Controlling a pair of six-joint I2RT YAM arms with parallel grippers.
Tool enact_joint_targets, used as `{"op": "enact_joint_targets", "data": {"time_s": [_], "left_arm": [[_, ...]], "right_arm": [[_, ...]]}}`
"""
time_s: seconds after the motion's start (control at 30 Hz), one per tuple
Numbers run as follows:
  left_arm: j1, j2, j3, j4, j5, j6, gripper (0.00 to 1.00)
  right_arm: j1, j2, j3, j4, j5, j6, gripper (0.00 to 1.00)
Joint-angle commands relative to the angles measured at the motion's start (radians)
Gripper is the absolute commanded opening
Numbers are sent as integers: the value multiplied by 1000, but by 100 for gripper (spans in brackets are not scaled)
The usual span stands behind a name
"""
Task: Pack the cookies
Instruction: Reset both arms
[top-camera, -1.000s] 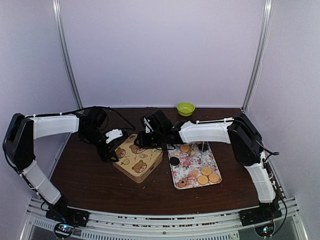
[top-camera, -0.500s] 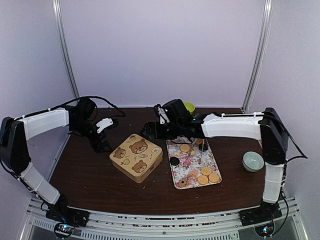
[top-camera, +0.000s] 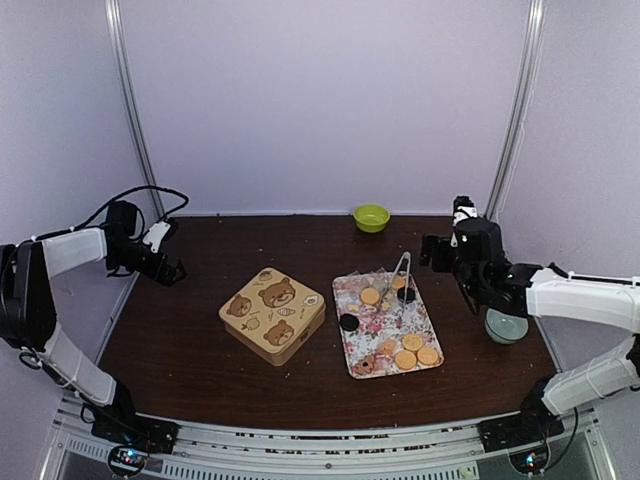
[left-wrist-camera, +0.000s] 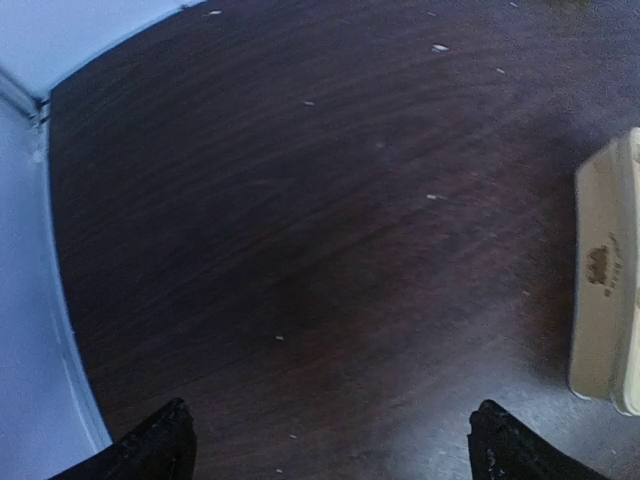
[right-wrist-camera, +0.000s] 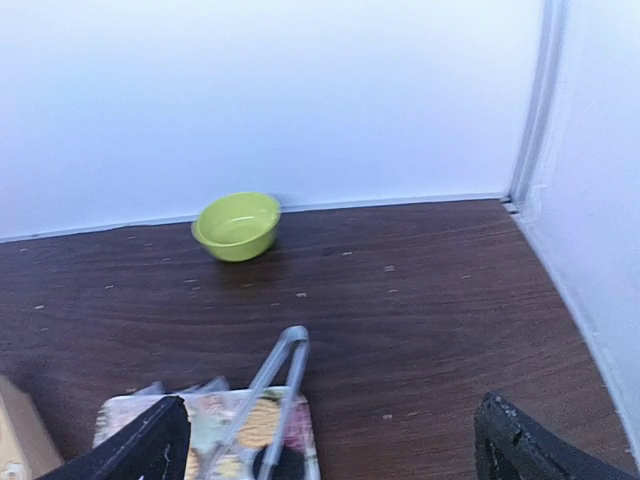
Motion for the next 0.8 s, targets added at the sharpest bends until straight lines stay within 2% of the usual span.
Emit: {"op": "enact_joint_targets", "data": {"time_s": [0.0, 0.07, 0.17, 0.3, 0.43, 0.57, 0.6, 0.67, 0.77], "left_arm": [[25, -56, -129, 345, -114, -107, 98], [25, -76, -216, 498, -146, -106, 98], [26, -93, -307, 665, -164, -122, 98], [25, -132, -406, 896, -247, -169, 98], [32, -110, -444, 1013, -198, -262, 98], [30, -76, -415, 1005, -243, -267, 98], [31, -67, -436, 1068, -260, -276, 98], [31, -75, -453, 1085, -277, -273, 98], [29, -97, -521, 1190, -292, -280, 98]], "right_arm": [[-74, -79, -102, 122, 301, -134, 100], [-128, -102, -151, 147, 326, -129, 100], [-182, -130, -261, 309, 334, -186, 100], [-259, -149, -309, 408, 297, -235, 100], [-328, -117, -336, 491, 281, -309, 100], [-388, -101, -429, 664, 194, -320, 100], [-397, -86, -457, 729, 189, -327, 100], [-421, -47, -532, 873, 156, -321, 100], [-435, 50, -611, 1112, 30, -363, 100]]}}
